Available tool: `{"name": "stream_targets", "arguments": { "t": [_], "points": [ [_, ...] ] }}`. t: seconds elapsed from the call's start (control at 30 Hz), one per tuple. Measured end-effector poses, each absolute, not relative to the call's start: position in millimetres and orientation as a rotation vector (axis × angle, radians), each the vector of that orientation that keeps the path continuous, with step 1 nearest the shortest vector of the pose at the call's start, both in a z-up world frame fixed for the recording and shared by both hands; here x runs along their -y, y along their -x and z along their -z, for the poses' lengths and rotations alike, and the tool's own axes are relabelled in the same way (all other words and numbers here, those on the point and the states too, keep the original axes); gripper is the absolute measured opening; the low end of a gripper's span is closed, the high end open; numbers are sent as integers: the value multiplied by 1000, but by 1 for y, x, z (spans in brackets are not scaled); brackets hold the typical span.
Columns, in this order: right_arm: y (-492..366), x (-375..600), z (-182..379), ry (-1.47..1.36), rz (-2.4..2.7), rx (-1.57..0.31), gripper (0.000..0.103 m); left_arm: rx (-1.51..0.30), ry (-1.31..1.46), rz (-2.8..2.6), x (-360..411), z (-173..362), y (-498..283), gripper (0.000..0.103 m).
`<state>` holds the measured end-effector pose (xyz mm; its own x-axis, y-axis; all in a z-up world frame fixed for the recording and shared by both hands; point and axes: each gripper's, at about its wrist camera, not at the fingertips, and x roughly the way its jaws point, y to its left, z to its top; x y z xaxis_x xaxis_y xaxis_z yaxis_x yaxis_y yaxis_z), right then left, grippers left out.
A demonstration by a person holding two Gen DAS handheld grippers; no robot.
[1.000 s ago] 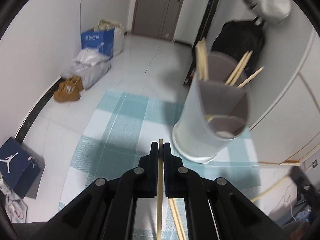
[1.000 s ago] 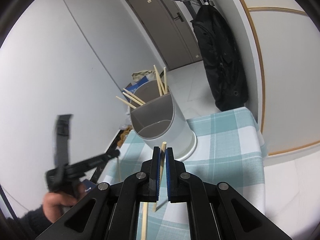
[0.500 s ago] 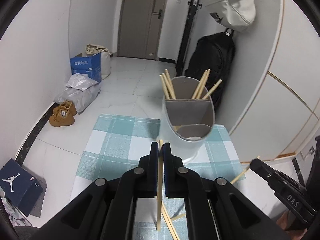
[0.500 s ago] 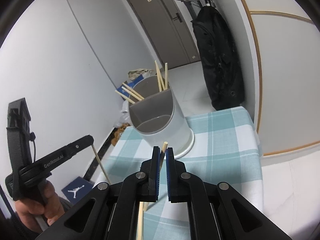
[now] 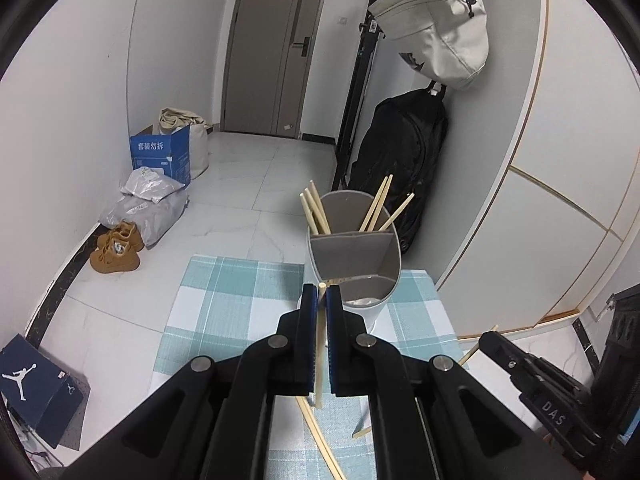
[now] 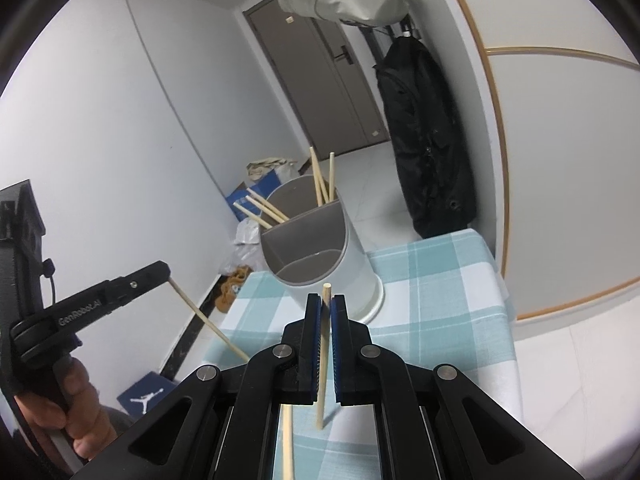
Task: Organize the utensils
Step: 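Carry both held chopsticks up over the white utensil holder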
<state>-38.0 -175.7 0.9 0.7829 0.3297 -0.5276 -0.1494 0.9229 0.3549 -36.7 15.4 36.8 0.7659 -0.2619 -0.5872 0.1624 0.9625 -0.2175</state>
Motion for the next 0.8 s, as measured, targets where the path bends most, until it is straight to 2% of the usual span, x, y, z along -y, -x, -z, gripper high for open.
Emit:
{"name": "stream_targets", "arguments": {
  "t": [0.53, 0.8],
  "points": [
    [27, 169, -25, -314, -232, -592, 4, -668, 118, 274, -17, -58, 30, 0],
    [15, 171, -58, -327, -253, -575, 4, -664, 143, 288, -20, -85, 11, 0]
  ]
}}
